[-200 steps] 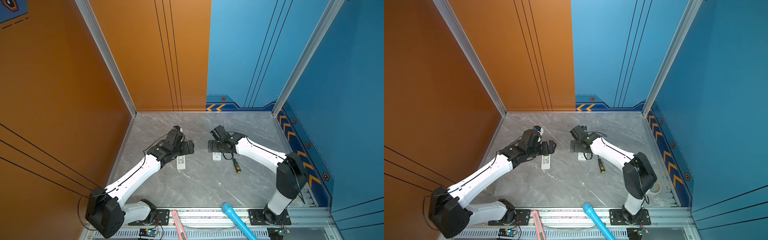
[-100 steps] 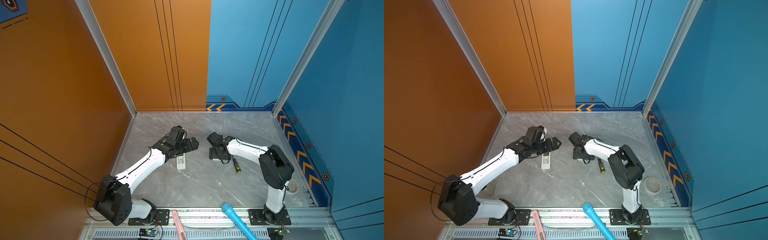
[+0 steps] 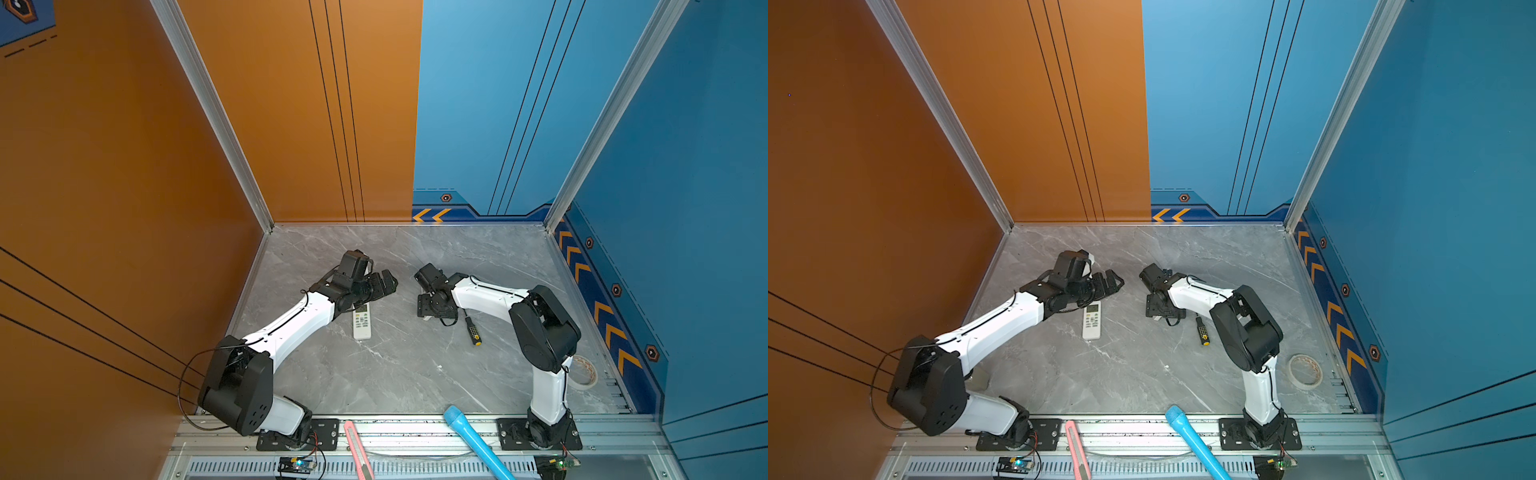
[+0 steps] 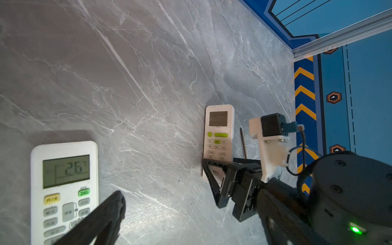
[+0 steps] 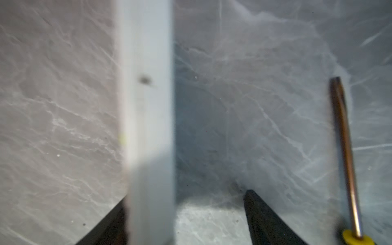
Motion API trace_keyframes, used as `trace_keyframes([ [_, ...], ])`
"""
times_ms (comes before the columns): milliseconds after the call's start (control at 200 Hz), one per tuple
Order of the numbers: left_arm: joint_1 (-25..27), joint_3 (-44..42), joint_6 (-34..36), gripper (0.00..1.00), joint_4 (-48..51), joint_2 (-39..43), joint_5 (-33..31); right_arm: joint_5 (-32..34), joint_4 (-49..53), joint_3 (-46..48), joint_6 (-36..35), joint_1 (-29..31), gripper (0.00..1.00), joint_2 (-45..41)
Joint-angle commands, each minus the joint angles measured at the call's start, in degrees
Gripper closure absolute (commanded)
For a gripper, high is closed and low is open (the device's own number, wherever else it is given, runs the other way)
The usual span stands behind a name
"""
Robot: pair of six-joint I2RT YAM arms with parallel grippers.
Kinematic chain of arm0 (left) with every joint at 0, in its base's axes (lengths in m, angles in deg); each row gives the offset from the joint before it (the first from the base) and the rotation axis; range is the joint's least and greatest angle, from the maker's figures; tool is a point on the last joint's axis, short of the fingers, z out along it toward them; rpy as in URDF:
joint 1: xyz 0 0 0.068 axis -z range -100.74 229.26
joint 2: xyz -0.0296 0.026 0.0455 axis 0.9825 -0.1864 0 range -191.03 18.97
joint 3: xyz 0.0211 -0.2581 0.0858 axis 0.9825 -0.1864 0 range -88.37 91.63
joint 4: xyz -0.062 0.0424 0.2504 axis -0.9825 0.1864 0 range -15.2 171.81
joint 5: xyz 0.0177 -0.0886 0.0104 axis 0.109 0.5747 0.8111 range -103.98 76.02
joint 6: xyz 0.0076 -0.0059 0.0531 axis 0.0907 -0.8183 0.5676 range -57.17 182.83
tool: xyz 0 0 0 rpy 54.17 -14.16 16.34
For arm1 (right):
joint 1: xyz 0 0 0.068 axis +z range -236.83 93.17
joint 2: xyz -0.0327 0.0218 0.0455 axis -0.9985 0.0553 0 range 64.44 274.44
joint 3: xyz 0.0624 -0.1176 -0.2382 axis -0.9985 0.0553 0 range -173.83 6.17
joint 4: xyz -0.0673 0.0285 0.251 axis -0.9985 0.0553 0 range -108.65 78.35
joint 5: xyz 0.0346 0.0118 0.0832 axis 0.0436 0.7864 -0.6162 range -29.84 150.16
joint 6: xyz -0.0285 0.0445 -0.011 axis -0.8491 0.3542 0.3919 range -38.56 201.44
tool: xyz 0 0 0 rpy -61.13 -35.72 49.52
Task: Unload the batteries from the remote control
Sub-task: 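Grasp the farther white remote with the right gripper while the left gripper approaches, then lift the remote with the right gripper and grasp its end with the left gripper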
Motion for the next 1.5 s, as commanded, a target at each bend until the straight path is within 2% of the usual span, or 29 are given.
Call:
trace_keyframes([
  [0,-0.6,0.3,-0.1,0.01,-0.5,-0.5,1.0,0.5,2.5,-0.4,0.3,0.6,0.19,1.7],
  [110,-0.6,0.4,0.2,0.01,-0.5,-0.7,1.0,0.9,2.5,-0.7,0.5,0.7,0.22,1.9],
  [340,-0.7,-0.1,0.7,0.01,-0.5,-1.0,0.7,2.2,2.7,-2.3,-1.3,1.2,0.40,1.1],
  [360,-0.7,-0.1,0.7,0.01,-0.5,-1.0,0.7,2.6,2.7,-2.5,-1.5,2.9,0.40,0.8],
  [511,-1.0,0.2,0.3,0.01,-0.5,-1.8,1.0,4.4,3.6,-2.6,-2.0,4.1,0.58,-0.9],
  [561,-1.2,0.6,-0.4,0.01,-0.6,-2.3,1.5,5.0,3.6,-2.5,-2.6,4.5,0.59,-1.5],
  [621,-1.6,0.6,-1.5,0.01,-0.4,-3.0,2.5,6.0,3.6,-2.5,-4.2,5.3,0.66,-1.9],
  [766,-2.0,5.9,-4.2,0.02,2.0,-5.1,4.4,8.0,3.6,-2.1,-5.7,6.0,0.86,-3.4],
  [881,-2.1,7.6,-6.3,0.02,2.7,-5.8,5.1,10.7,3.6,-1.6,-6.9,6.2,0.88,-4.7],
  [956,-2.1,8.1,-8.2,0.02,2.7,-6.0,5.9,11.8,3.7,-1.6,-8.0,6.4,0.96,-6.1],
  [1156,-0.1,12.3,-14.9,0.02,2.9,-7.1,11.6,18.1,-4.6,5.2,-15.9,9.8,0.97,-15.6],
  [1296,0.3,13.2,-21.9,0.02,4.1,-8.2,14.1,16.6,-11.2,10.8,-20.6,10.4,0.97,-20.6],
  [1491,3.0,15.6,-26.6,0.02,4.1,-9.2,14.8,18.1,-13.5,12.9,-24.2,12.6,0.97,-22.6],
])
